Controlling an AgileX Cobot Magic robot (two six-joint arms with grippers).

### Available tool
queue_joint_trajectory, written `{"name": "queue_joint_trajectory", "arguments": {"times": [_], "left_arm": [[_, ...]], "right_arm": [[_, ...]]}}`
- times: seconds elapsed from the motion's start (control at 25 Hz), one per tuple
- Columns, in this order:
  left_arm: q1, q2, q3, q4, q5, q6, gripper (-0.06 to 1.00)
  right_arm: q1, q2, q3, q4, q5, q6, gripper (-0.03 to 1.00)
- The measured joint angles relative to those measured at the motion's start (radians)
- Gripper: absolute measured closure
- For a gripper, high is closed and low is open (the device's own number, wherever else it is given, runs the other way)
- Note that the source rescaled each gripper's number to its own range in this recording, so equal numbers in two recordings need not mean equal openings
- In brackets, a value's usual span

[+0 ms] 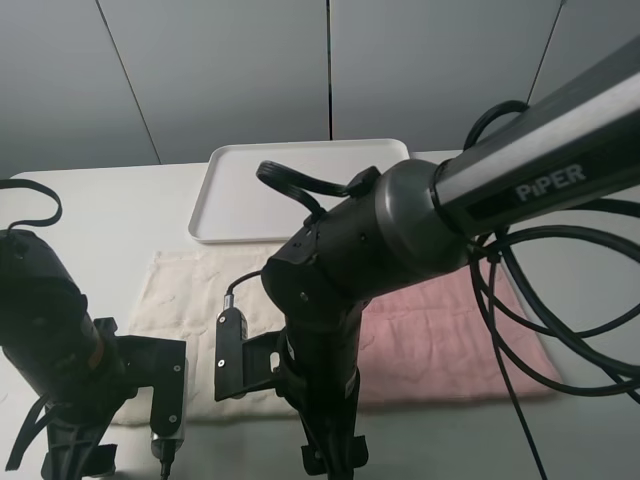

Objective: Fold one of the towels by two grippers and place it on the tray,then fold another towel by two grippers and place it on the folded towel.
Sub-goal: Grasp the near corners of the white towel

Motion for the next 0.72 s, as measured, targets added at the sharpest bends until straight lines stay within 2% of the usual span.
{"name": "queue_joint_trajectory", "arguments": {"times": [0.24, 0.4, 0.52, 0.72], "left_arm": [[0.000, 0.000, 0.000, 0.000, 0.000, 0.000, -0.06], [0.000, 0.000, 0.000, 0.000, 0.000, 0.000, -0.06], [0.000, 0.000, 0.000, 0.000, 0.000, 0.000, -0.06], [0.000, 0.000, 0.000, 0.000, 0.000, 0.000, -0.06]], "right_arm": [[0.000, 0.002, 0.000, -0.005, -0.027, 0.032, -0.01], [0.002, 0.005, 0.000, -0.049, -0.045, 0.059, 0.01], [0.002, 0.007, 0.000, -0.078, -0.063, 0.087, 0.16], [0.002, 0.010, -0.002, -0.098, -0.075, 0.103, 0.54]]}}
